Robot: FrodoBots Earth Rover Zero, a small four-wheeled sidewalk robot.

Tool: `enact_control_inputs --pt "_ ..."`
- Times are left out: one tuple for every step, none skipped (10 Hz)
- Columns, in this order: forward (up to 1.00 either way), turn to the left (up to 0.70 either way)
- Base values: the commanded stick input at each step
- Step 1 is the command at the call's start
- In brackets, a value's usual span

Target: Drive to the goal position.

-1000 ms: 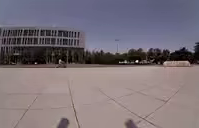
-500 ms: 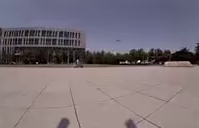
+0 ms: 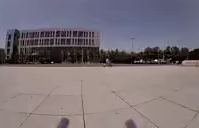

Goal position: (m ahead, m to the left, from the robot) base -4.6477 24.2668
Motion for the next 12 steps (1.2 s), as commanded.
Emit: enact_control_inputs --pt "0.98 0.39" --pt "1.00 0.40" --pt "1.00 0.40" --pt "1.00 0.40" --pt "1.00 0.40" --pt "1.00 0.40" --pt "1.00 0.40" --pt "1.00 0.40" --pt "1.00 0.40" --pt "1.00 0.40" --pt "1.00 0.40" --pt "1.00 0.40"
